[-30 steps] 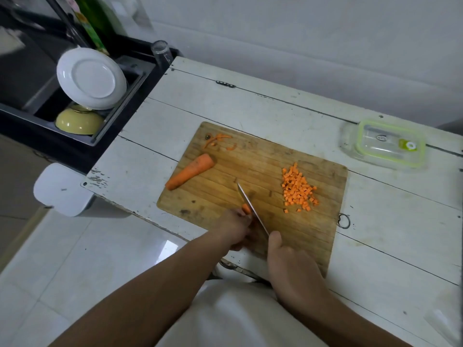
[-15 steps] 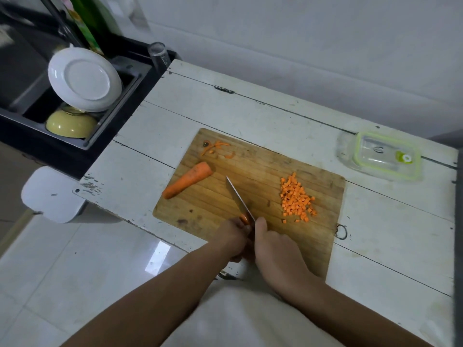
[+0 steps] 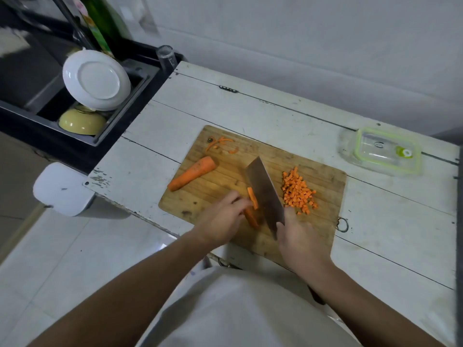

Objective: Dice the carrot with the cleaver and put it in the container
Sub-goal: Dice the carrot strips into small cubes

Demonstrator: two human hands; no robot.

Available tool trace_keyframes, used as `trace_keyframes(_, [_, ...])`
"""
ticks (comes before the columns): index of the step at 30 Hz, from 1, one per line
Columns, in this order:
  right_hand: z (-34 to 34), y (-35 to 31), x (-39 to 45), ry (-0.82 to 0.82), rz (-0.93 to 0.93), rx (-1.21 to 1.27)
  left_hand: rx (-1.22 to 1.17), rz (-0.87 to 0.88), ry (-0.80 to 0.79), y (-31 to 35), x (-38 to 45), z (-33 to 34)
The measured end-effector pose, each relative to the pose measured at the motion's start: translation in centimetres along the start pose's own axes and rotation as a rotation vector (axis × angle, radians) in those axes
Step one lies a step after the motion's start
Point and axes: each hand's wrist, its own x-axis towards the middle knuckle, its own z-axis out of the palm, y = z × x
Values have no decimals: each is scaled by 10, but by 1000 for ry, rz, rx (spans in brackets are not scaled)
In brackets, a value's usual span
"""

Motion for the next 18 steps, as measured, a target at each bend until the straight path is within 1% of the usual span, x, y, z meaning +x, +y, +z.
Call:
trace_keyframes(2, [0,3,-2,9,24,-10,168,146,-100,-2,7,-4])
trace_keyframes(4, [0,6,-4,29,47,-1,257,173,-110,-1,11,-6])
trace_keyframes(6, [1,8,-8,45,67,-3,289,86,-90,1,7,-7])
trace_keyframes(7, [1,8,-9,49,68,-4,264,-24,-86,0,3,-8])
trace_keyframes(9, [2,7,-13,44,57,-16,134,-294,-107,-2,-5,-7])
trace_keyframes(11, [5,2,-16,13,46,-10,-40,-469,-136,-4,-10,-2])
trace_keyframes(14, [13,-11,-19,-43,15,-22,-405,-643,-172,11,-11,2])
trace_keyframes(18, [23,-21,-19,-23,-46,-56,-639,-769,-188,23,-8,0])
